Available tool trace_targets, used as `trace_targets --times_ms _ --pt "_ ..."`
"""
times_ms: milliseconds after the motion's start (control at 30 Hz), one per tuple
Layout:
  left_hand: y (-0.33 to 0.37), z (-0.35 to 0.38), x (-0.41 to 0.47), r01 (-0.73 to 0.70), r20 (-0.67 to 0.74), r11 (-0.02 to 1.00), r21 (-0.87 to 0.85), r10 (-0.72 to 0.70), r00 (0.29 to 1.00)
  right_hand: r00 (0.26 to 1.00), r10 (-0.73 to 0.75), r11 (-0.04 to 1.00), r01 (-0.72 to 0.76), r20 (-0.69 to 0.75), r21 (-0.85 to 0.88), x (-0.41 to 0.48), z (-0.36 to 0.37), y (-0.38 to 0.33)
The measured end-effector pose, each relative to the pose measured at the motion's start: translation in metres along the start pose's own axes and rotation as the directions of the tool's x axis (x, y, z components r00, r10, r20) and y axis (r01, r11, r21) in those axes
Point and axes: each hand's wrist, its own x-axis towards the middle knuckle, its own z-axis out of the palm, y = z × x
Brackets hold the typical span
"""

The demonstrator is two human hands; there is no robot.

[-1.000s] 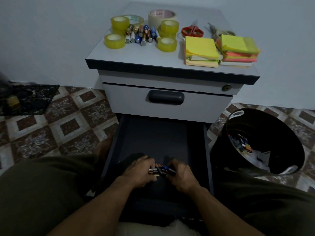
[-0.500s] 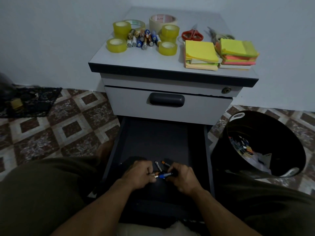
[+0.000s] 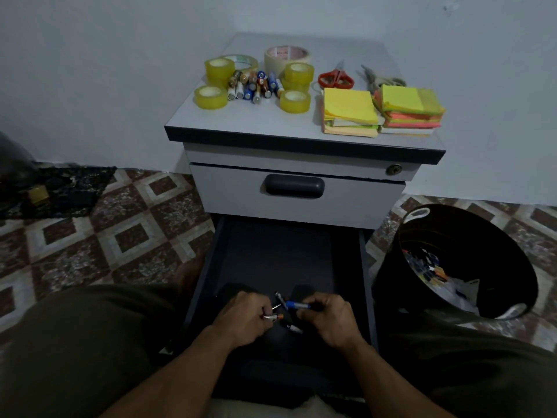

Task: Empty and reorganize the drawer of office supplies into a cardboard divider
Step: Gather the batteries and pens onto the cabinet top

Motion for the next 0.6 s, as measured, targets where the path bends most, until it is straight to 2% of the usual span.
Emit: trace_targets --times_ms 167,333,433,600 --pt "0.009 -0.016 -0.006 0.099 -0.017 0.939 -0.331 -0.111 0.994 0.998 -0.04 0.994 0.046 -0.057 0.099 -0.009 -0.01 -0.015" --pt "0.035 -0.055 -0.018 0.07 -0.073 0.854 -0.516 -0.125 0.989 0.985 -0.152 0.966 0.165 -0.082 0.199 -0.018 -0.029 -0.044" --pt "0.053 -0.086 -0.032 0.0 -0.119 0.833 -0.553 -0.079 0.99 0.96 -0.264 0.936 0.279 -0.097 0.216 -0.026 -0.047 -0.069" --pt "0.079 -0.147 -0.054 -0.143 -0.262 0.849 -0.509 0.005 0.965 0.895 -0.415 0.875 0.442 -0.164 0.197 -0.052 -0.082 -0.125"
